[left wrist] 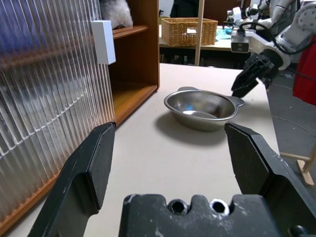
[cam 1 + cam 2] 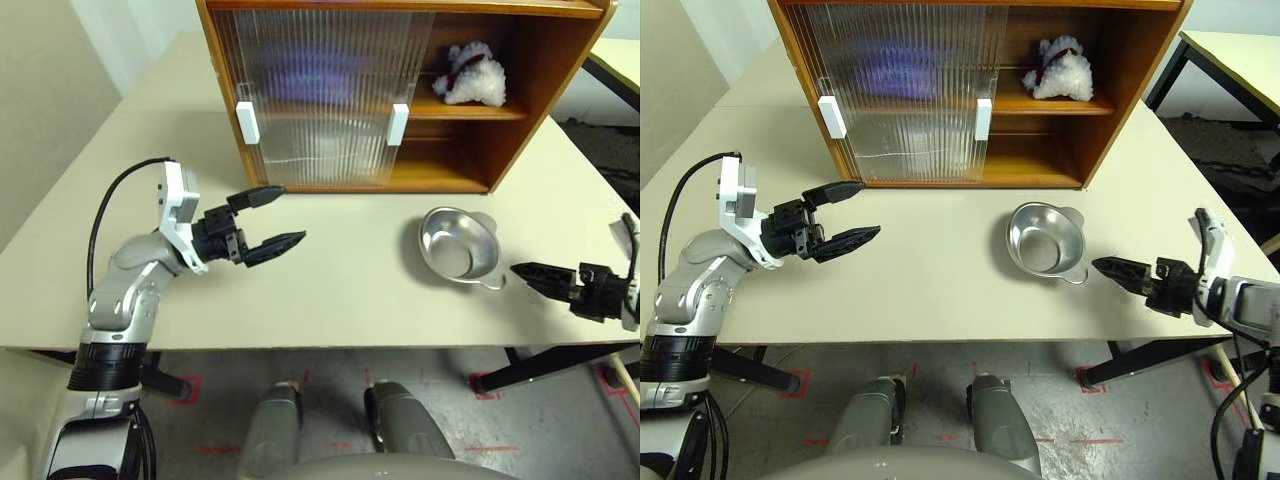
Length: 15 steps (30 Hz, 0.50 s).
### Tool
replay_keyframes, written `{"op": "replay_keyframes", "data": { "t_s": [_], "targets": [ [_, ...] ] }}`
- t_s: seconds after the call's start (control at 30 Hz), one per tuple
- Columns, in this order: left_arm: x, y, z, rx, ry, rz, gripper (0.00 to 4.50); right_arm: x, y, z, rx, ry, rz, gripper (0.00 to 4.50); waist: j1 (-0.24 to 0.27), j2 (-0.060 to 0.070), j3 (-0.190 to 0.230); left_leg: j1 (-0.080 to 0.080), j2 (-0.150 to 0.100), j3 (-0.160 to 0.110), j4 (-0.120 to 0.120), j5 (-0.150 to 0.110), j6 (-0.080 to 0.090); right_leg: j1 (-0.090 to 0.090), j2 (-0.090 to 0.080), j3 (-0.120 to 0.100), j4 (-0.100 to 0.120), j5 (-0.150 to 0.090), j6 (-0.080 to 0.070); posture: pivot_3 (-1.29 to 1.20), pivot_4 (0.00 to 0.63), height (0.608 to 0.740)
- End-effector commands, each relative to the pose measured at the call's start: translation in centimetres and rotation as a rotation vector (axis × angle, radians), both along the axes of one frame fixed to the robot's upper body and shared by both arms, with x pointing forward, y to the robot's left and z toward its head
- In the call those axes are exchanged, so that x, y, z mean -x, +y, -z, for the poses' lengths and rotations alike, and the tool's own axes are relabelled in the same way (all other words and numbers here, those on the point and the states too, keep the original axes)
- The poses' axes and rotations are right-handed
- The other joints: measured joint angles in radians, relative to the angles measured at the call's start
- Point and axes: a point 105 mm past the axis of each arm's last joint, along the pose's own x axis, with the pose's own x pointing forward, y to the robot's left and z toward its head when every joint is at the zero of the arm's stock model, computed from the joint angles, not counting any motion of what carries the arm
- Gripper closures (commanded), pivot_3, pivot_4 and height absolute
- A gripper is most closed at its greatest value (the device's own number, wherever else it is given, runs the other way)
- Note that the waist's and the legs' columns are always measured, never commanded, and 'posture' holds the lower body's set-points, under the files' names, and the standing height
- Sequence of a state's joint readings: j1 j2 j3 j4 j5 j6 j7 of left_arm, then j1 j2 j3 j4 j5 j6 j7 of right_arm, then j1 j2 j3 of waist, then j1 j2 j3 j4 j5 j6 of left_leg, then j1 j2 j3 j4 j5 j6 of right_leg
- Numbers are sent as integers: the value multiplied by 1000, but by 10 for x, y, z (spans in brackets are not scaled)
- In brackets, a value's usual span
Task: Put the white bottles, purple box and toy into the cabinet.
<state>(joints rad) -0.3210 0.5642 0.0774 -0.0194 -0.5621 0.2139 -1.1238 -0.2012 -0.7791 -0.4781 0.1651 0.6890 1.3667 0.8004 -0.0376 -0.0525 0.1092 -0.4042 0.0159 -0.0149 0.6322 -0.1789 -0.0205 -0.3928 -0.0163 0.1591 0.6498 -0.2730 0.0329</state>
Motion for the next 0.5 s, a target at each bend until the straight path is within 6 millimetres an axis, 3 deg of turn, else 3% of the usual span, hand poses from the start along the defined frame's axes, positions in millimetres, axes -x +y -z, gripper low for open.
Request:
{"op": "replay_keyframes", "data": {
  "t_s": [0.03, 0.33, 0.5],
  "targets": [
    [1, -4, 3, -23, 6, 26, 0, -2, 6, 0, 46, -4, -30, 23, 1, 0, 0, 0, 0, 0, 0, -1, -1, 0, 0, 0, 0, 0, 0, 112, 55, 740],
    [2, -3, 3, -45, 5, 31, 0, -3, 28, 8, -33, 3, -89, 158, -1, -2, 0, 0, 0, 0, 0, -1, -1, 0, 0, 0, 0, 0, 0, 121, 55, 740],
    [5, 0, 6, -52, 20, 27, 0, -1, 34, 9, -62, -1, -94, 1747, 1, 0, 3, 0, 0, 0, 0, -1, -1, 0, 0, 0, 0, 0, 0, 113, 72, 740]
  ]
}}
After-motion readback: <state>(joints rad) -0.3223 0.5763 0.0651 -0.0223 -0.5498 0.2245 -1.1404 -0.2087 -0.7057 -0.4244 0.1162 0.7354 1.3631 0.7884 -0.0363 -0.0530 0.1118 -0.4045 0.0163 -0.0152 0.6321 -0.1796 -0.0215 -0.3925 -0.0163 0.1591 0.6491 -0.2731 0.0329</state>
